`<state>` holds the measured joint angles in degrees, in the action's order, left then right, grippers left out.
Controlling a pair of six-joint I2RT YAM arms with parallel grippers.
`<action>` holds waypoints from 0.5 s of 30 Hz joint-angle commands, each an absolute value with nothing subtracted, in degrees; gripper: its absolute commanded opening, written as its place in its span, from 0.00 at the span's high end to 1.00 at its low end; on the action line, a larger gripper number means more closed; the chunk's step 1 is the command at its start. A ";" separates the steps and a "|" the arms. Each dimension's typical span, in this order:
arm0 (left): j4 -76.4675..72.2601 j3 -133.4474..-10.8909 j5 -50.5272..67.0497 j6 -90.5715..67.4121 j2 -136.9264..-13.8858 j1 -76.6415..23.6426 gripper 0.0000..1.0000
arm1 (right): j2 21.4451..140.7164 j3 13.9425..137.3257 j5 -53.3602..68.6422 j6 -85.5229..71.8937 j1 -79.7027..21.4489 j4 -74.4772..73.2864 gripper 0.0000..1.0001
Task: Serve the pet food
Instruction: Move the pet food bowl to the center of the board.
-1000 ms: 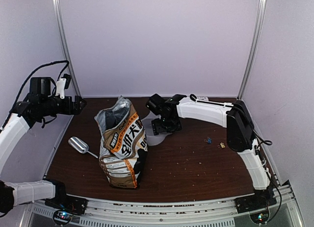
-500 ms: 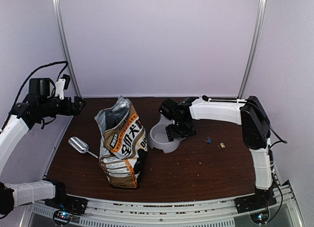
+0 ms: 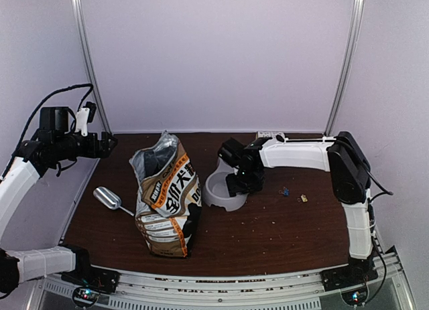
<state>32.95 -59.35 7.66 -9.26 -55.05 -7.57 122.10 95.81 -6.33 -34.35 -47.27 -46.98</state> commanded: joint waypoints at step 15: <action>29.49 -58.35 6.74 -8.68 -54.32 -7.29 0.02 | 110.67 78.38 -7.58 -26.89 -47.46 -44.33 0.63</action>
<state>32.86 -59.35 7.44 -9.26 -55.05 -7.60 114.76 82.61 -6.22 -31.27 -47.27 -44.99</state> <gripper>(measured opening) 0.977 0.380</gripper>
